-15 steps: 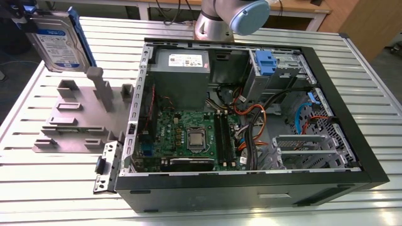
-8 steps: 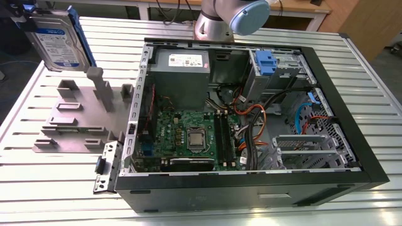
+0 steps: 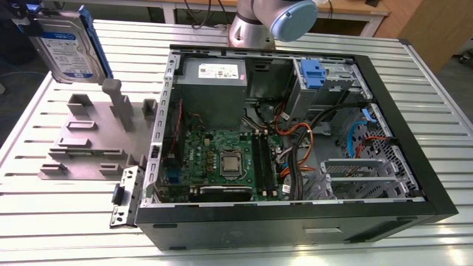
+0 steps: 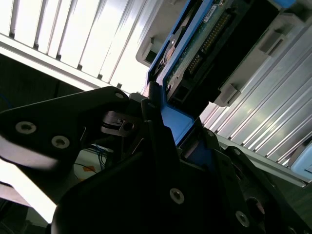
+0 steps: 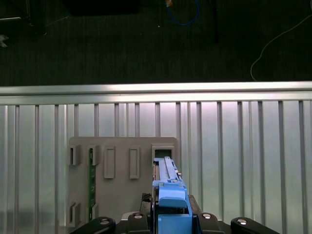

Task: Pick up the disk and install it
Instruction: 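Pick up the disk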

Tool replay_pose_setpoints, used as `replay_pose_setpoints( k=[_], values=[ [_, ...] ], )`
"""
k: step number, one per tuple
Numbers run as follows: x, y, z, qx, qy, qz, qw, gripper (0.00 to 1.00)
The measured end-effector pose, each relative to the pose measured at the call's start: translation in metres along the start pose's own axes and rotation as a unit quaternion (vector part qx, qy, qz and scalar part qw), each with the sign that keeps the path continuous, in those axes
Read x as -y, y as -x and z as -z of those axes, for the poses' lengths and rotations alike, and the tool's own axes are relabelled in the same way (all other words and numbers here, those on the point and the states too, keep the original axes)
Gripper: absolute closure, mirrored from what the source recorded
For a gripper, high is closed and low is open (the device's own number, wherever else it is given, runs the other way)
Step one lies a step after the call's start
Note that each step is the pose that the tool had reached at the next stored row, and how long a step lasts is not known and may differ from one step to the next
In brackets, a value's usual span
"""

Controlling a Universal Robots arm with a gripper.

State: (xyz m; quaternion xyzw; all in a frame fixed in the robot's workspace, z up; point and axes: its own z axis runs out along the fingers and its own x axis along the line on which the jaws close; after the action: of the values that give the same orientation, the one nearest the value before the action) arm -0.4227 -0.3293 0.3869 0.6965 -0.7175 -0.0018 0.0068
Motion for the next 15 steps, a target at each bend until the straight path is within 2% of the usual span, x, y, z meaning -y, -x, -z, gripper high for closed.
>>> replay_pose_setpoints(
  k=[15],
  values=[
    [0.0000, -0.0001, 0.0045, 0.0000, 0.0000, 0.000, 1.00000, 0.64]
  ],
)
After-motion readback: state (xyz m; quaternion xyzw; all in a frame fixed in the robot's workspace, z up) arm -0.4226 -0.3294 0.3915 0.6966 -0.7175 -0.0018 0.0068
